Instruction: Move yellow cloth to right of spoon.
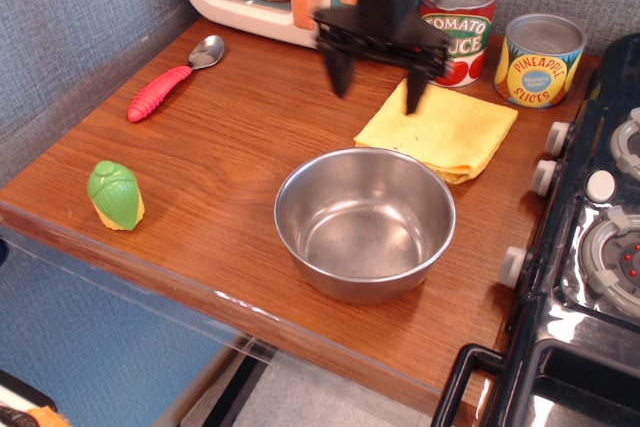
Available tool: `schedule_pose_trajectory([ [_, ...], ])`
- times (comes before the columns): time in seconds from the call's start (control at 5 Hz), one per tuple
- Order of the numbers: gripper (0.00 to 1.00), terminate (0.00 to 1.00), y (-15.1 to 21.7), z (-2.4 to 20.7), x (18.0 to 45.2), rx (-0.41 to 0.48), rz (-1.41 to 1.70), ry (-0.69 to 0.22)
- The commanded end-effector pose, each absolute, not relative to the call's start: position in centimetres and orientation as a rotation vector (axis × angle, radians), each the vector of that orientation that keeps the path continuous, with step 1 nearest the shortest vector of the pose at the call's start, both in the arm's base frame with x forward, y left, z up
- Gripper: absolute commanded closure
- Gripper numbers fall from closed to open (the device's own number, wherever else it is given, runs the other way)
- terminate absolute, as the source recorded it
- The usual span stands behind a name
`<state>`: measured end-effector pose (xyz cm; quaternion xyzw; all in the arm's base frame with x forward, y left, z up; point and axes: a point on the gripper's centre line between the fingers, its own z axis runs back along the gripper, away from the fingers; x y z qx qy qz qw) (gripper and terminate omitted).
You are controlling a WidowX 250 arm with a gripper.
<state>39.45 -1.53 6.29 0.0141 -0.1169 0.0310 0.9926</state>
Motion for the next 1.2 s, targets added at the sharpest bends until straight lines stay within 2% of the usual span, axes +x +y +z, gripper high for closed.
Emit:
schedule_pose_trajectory([
  [0.0, 0.0, 0.0, -4.5, 5.1, 43.6, 0.02, 0.044, -0.286],
  [0.4, 0.0, 0.0, -5.2, 3.2, 45.9, -0.045, 0.055, -0.268],
  [0.6, 0.0, 0.0, -4.6, 1.4, 45.9, -0.024, 0.04, -0.208],
  [0.8, 0.0, 0.0, -2.2, 0.7, 45.3, 0.045, 0.031, -0.17],
  [1.0, 0.0, 0.0, 0.6, 1.3, 43.9, 0.106, 0.031, -0.154],
])
